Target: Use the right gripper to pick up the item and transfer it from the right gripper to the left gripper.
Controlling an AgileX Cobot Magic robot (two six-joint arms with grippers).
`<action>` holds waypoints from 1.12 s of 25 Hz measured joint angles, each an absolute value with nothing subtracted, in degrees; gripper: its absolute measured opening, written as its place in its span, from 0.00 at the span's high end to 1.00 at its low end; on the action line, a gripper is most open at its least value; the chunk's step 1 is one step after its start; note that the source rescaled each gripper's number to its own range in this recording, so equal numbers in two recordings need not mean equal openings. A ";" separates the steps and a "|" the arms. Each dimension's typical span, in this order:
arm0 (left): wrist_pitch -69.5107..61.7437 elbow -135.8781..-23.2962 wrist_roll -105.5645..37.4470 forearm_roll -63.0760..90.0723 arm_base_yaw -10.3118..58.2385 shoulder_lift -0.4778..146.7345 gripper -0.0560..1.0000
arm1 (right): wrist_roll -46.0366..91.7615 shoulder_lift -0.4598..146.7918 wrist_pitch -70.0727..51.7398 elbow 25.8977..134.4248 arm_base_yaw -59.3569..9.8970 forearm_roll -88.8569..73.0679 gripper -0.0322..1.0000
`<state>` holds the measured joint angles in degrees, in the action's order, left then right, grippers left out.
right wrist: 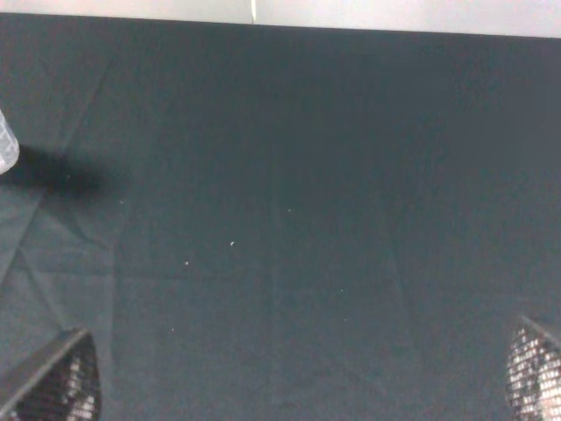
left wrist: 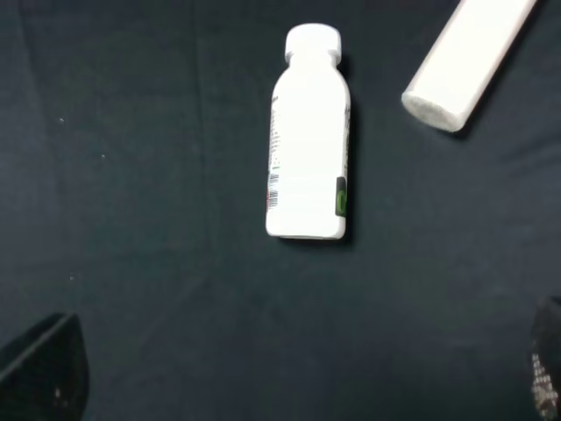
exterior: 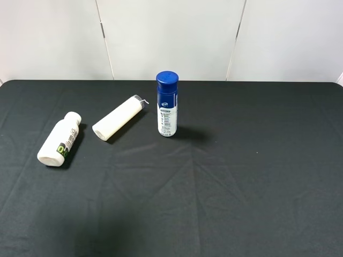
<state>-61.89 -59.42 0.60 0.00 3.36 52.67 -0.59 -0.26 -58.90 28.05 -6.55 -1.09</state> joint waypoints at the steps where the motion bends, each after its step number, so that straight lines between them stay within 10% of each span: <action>1: -62.56 -59.42 0.66 -0.37 3.36 50.82 0.00 | -0.59 -0.26 -58.90 28.05 -6.55 -1.09 0.00; 28: -66.72 -41.18 2.07 -3.67 3.36 5.94 0.00 | -0.59 -0.26 -58.90 28.05 -6.55 -1.09 0.00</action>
<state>-66.72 -41.18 2.07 -3.67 3.36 5.94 -0.59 -0.26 -58.90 28.05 -6.55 -1.09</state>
